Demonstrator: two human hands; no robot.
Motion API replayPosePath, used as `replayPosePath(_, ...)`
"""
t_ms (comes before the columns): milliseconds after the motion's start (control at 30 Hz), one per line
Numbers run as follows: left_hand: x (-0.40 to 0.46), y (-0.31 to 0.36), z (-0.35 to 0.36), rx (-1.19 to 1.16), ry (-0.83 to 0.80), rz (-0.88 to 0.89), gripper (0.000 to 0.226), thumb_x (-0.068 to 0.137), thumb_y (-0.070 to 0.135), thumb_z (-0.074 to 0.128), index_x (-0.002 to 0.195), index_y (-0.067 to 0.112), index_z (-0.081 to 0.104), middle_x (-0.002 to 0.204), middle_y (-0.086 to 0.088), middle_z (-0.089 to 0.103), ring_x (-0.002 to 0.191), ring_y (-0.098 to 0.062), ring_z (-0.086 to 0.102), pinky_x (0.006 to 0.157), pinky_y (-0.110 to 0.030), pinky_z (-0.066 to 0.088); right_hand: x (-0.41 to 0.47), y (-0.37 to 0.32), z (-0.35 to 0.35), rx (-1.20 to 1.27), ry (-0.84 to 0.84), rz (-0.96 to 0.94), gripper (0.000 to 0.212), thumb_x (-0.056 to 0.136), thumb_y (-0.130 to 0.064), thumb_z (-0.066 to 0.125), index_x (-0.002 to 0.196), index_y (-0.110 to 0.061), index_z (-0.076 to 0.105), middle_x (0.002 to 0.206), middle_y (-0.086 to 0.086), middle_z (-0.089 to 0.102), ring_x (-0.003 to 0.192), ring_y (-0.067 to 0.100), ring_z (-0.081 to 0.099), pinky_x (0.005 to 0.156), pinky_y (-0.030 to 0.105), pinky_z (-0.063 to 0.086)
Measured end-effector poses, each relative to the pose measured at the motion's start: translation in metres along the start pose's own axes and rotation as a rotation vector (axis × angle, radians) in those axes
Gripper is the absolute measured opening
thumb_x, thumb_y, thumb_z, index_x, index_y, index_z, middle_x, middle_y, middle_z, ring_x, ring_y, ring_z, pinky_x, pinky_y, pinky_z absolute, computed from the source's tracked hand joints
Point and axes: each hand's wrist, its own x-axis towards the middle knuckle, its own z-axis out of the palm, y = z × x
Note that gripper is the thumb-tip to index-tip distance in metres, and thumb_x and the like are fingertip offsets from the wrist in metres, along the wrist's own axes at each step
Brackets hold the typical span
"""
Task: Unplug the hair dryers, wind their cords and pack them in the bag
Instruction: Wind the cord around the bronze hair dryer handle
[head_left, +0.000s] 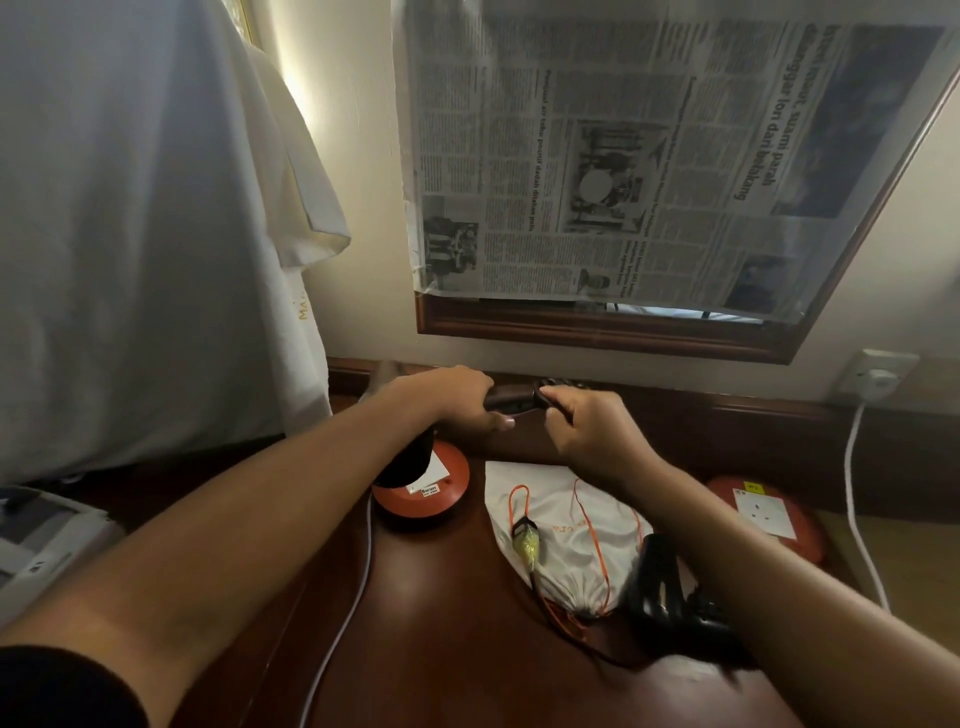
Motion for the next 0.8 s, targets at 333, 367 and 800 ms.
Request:
replayPosePath(333, 0.0, 0.003, -0.015, -0.12, 0.005, 0.054, 0.039, 0.088, 0.055, 0.056, 0.103, 0.018, 0.054, 0.094, -0.002, 0.058, 0.084, -0.016, 0.055, 0.075, -0.027, 0.042, -0.029, 0.017, 0.034, 0.582, 0.069, 0.287, 0.024, 0.099, -0.009, 0.045, 0.116, -0.016, 0.059, 0.07, -0.001, 0.052, 0.058, 0.005, 0.045, 0.049, 0.011, 0.037)
replayPosePath(367, 0.0, 0.004, -0.015, -0.119, 0.004, 0.065, 0.037, 0.089, 0.054, 0.056, 0.101, 0.019, 0.053, 0.093, -0.001, 0.058, 0.082, -0.015, 0.055, 0.074, -0.027, 0.041, -0.029, 0.019, 0.036, 0.703, 0.041, 0.33, 0.019, 0.099, -0.009, 0.044, 0.108, -0.016, 0.06, 0.065, 0.001, 0.047, 0.052, 0.005, 0.04, 0.044, 0.015, 0.034)
replayPosePath(800, -0.01, 0.004, -0.029, -0.119, -0.024, 0.209, 0.025, 0.089, 0.045, 0.061, 0.098, 0.022, 0.053, 0.087, 0.003, 0.058, 0.079, -0.011, 0.054, 0.071, -0.021, 0.042, -0.023, 0.058, 0.028, 1.277, -0.406, 0.52, 0.033, 0.091, -0.025, 0.046, 0.11, -0.002, 0.061, 0.06, -0.001, 0.026, 0.053, 0.012, 0.018, 0.052, 0.026, 0.016)
